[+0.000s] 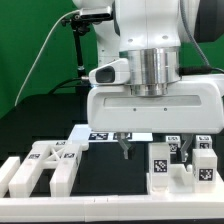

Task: Assemble chair

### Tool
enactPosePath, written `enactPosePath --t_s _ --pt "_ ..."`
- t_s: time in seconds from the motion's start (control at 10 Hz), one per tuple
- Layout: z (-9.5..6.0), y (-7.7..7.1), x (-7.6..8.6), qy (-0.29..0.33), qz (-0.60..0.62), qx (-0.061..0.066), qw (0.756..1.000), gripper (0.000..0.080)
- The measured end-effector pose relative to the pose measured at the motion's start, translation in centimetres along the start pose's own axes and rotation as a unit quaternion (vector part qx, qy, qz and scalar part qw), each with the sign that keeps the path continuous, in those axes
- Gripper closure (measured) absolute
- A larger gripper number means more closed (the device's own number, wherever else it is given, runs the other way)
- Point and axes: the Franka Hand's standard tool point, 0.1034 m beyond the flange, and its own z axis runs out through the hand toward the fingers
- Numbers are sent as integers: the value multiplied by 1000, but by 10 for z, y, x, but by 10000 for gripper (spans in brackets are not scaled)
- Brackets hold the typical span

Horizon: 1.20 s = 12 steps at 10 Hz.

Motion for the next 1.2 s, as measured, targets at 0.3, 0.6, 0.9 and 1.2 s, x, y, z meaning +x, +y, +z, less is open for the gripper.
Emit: enactPosePath --t_s 0.3,0.6,0.9,1.2 --pt "0 0 0 0 43 0 999 511" --pt "2 -3 -1 -1 173 1 985 511" --pt "2 -20 -3 -5 506 -7 863 511" --pt "4 -19 1 -9 598 9 801 511"
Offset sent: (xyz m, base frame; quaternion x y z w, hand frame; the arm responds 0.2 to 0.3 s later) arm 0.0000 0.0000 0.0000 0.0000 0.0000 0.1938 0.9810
